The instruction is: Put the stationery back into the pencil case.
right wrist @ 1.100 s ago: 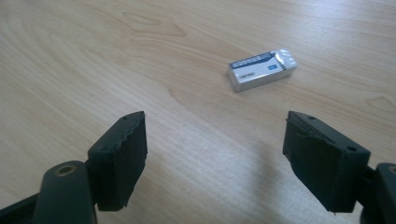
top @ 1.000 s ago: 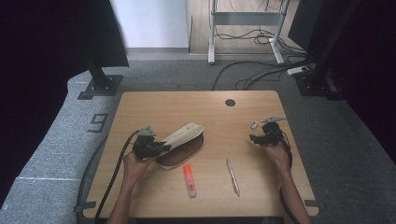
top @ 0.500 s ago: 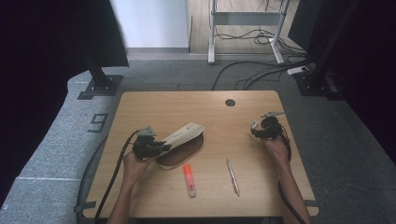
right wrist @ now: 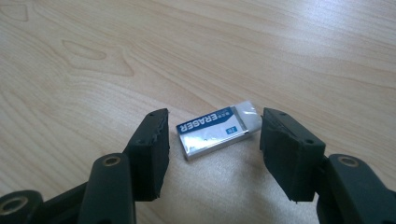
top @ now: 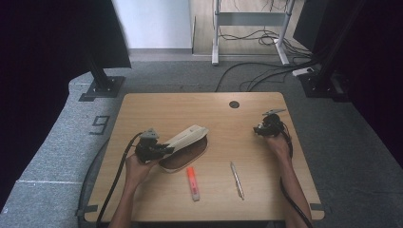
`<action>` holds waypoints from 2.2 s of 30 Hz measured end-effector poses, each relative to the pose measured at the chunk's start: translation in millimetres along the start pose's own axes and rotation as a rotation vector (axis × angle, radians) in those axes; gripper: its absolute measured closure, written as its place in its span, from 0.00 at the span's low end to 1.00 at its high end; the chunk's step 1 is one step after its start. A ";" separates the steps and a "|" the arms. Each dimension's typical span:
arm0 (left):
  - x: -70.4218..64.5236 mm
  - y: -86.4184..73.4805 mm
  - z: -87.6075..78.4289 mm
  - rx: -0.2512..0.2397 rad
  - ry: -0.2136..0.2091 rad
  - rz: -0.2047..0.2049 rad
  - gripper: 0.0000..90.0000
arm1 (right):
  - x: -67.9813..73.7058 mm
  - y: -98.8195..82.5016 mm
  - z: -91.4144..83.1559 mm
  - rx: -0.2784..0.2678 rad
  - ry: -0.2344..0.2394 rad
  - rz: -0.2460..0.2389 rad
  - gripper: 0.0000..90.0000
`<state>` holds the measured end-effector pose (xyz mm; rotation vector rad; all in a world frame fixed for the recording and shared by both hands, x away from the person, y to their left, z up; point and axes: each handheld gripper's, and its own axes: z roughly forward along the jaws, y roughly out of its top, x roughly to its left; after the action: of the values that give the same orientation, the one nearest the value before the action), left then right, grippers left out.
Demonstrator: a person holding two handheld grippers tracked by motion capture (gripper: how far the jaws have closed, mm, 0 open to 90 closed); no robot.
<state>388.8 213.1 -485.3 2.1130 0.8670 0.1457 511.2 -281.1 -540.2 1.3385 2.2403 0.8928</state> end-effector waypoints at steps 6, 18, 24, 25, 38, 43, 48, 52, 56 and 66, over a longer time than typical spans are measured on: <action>0.6 -0.1 0.3 0.000 -0.003 -0.001 0.84 | -4.6 2.6 4.9 0.006 0.009 0.001 0.48; 1.1 0.0 0.9 -0.002 -0.006 -0.004 0.84 | -3.1 3.6 6.6 -0.005 0.025 0.020 0.50; 0.9 0.0 0.9 -0.001 -0.005 -0.003 0.84 | -0.2 2.7 2.0 -0.006 0.029 0.019 0.50; 0.9 0.0 0.9 -0.001 -0.005 -0.003 0.84 | 0.5 2.6 0.7 -0.004 0.030 0.014 0.50; 0.3 0.5 0.3 -0.002 0.002 -0.004 0.84 | 15.1 -3.1 -20.0 -0.022 0.066 0.000 0.50; -1.0 0.9 0.5 0.005 0.006 0.003 0.84 | 24.6 -5.7 -29.8 -0.032 0.085 -0.010 0.50; -0.7 1.0 0.5 0.003 0.005 -0.001 0.84 | 37.4 -7.4 -40.0 -0.046 0.115 -0.022 0.50; 0.1 1.2 -0.2 0.000 0.003 -0.006 0.84 | 50.2 -7.9 -45.2 -0.052 0.137 -0.039 0.50; 0.3 1.3 -0.2 -0.003 0.003 -0.011 0.84 | 63.9 -6.7 -49.0 -0.057 0.161 -0.063 0.50; -0.6 1.6 0.1 -0.003 0.008 -0.006 0.84 | 94.3 -0.5 -48.2 -0.064 0.218 -0.097 0.50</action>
<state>389.2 211.9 -484.1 2.1080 0.8769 0.1530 436.9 -213.9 -505.7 1.1408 2.3928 1.1126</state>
